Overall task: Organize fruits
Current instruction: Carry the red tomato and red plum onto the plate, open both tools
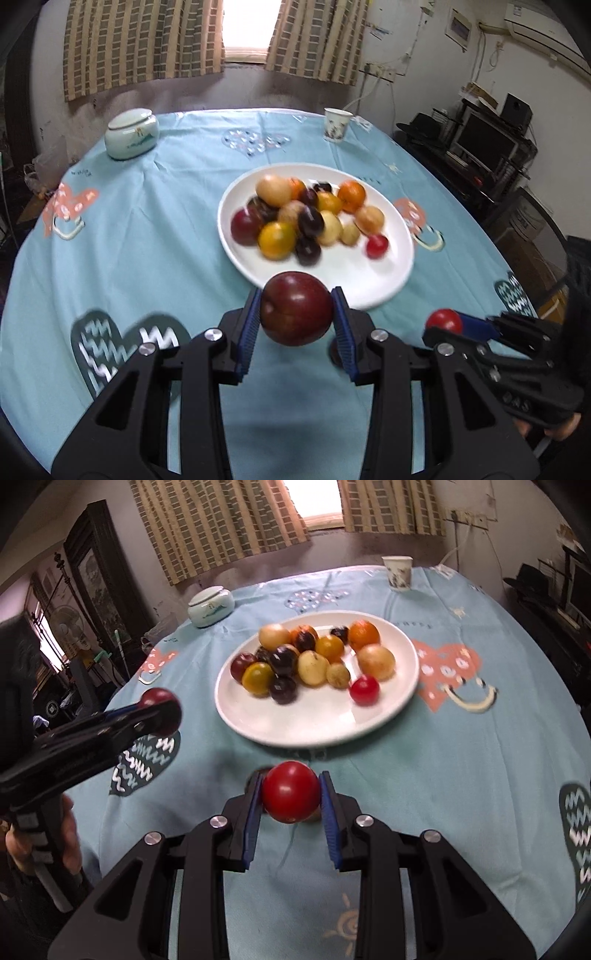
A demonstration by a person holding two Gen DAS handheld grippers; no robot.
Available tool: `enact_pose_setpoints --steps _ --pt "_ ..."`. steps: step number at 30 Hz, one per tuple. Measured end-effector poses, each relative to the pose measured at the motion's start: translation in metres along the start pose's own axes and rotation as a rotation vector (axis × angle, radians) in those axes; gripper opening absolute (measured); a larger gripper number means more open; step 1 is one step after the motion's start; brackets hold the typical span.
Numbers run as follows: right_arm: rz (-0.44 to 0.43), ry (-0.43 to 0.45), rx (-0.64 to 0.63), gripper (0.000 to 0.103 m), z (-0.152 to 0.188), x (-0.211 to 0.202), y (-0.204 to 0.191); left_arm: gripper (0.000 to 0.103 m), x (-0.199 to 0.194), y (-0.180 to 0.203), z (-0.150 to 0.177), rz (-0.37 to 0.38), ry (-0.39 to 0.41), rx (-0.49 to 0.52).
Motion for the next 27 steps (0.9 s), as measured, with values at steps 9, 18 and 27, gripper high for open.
enact_pose_setpoints --steps 9,18,27 --pt "0.089 0.019 -0.047 0.03 -0.066 0.059 0.014 0.039 0.073 0.003 -0.035 -0.021 -0.063 -0.035" --pt "0.031 -0.047 -0.024 0.031 -0.059 0.096 0.023 0.039 0.084 -0.003 -0.037 -0.022 -0.074 -0.041" --pt "0.065 -0.054 -0.02 0.032 -0.06 0.098 0.03 0.069 0.077 -0.005 -0.044 -0.016 -0.027 -0.062"
Point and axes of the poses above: each gripper's, at about its wrist camera, not at the fingertips, and x roughly the way its jaws point, y to its right, z to its underside, the point moved 4 cm from there along x, roughly the way its jaws point, and after that the axes turned 13 degrees about -x, right-handed, at the moved point
